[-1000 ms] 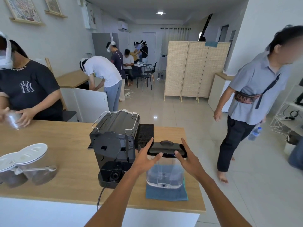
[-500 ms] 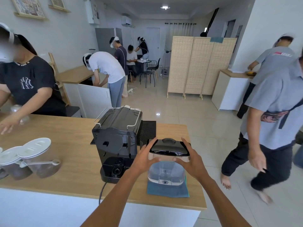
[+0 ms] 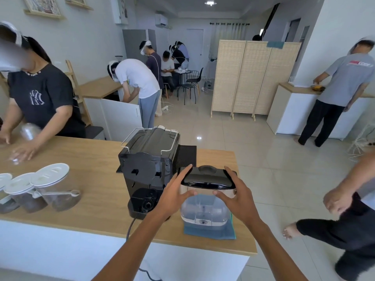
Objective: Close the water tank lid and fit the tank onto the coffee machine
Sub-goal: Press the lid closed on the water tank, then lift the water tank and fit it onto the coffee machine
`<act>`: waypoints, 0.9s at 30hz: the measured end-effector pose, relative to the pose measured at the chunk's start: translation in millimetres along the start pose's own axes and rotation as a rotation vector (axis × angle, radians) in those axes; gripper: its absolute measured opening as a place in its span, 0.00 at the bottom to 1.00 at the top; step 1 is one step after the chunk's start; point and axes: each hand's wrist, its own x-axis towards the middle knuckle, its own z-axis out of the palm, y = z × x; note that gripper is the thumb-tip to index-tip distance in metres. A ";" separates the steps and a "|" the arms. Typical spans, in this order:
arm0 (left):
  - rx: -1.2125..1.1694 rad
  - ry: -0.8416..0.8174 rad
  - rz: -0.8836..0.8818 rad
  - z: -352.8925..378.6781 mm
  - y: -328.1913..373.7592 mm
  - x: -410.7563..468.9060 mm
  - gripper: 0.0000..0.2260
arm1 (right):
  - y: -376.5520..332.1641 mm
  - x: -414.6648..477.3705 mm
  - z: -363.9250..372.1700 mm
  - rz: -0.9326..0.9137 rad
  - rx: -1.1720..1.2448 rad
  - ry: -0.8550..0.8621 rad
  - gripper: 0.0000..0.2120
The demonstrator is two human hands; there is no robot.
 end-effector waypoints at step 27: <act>-0.091 0.339 0.040 -175.5 -31.8 -38.7 0.44 | -136.0 19.7 149.2 -0.114 0.066 0.132 0.42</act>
